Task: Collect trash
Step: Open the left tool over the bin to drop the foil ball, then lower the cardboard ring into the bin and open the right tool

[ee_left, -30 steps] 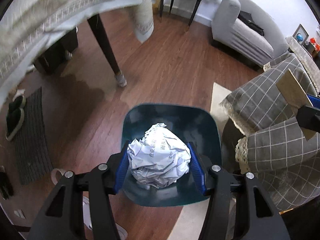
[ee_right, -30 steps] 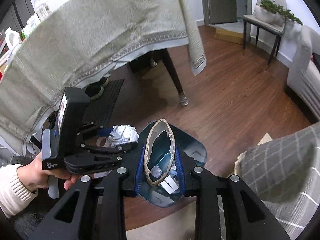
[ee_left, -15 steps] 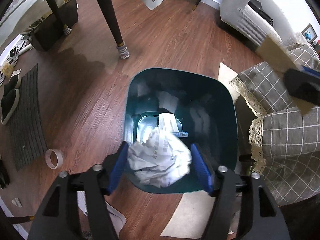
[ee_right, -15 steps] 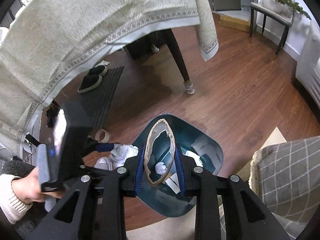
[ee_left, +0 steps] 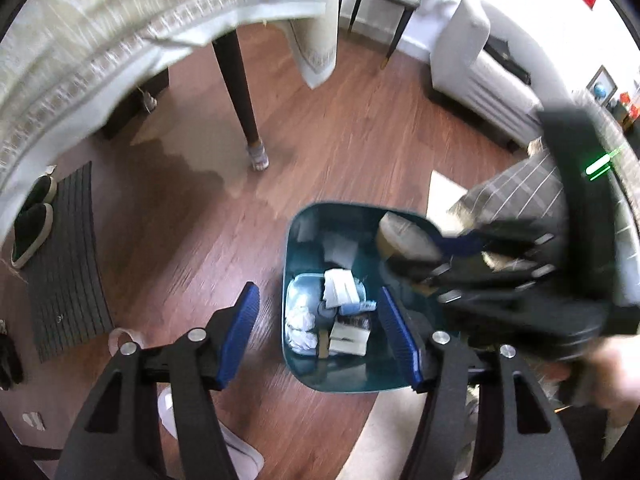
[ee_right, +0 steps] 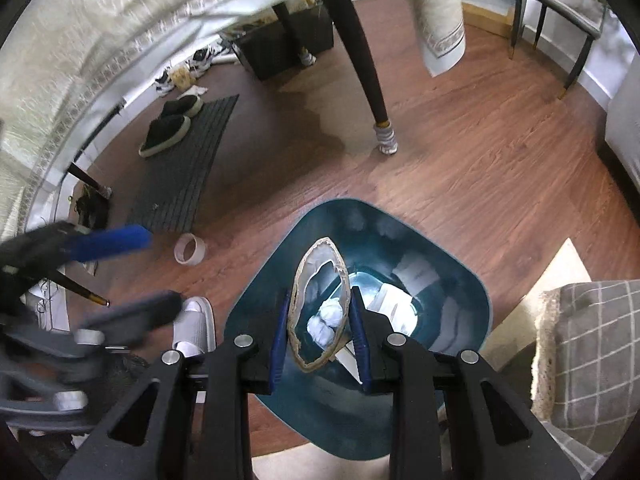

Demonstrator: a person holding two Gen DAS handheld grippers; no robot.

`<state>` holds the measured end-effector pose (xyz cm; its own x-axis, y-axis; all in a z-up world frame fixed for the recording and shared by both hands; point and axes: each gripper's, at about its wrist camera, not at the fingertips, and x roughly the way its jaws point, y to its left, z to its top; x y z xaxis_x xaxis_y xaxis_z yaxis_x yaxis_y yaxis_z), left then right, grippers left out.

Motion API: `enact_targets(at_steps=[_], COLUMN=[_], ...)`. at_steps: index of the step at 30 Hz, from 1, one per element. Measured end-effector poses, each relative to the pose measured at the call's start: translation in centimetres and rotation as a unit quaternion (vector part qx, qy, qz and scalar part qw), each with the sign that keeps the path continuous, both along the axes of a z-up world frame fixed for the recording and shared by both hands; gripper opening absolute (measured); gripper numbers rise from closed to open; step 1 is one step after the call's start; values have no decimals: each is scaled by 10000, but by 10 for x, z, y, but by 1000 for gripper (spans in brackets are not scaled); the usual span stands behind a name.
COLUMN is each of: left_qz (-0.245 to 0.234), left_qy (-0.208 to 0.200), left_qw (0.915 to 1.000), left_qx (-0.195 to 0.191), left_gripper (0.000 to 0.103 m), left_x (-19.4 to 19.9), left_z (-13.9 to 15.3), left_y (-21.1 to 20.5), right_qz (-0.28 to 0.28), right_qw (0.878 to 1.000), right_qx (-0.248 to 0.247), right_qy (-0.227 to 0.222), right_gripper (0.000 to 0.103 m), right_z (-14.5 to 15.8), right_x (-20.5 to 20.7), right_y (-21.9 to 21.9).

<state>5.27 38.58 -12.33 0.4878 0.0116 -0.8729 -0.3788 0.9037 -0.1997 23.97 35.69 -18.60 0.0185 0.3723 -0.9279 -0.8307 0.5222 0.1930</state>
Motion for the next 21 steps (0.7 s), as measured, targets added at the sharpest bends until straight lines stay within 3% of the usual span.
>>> enact_targets(at_steps=[7,12,18,21], left_qz=[188,264,312,303], left_qy=[-463,-633,-905,-1026], left_qw=[9987,9975,9953,9939], left_qx=[-140,142,169,269], left_gripper=[57,48,42,42], left_x=[-11,-22,-28,-30], left_z=[35,53,73,86], left_y=[11,15,20,19], right_qz=[-41,-93,-6,10], right_qw=[9995,9976,9925,9910], right_qx=[-283,-656,-1202,-1336], right_qy=[144,208,225,94], right_gripper=[29,29,31,45], right_z=[-35,-65,-96,-97], right_x=[-4,-6,-10,-13], right_y=[15,19,17,14])
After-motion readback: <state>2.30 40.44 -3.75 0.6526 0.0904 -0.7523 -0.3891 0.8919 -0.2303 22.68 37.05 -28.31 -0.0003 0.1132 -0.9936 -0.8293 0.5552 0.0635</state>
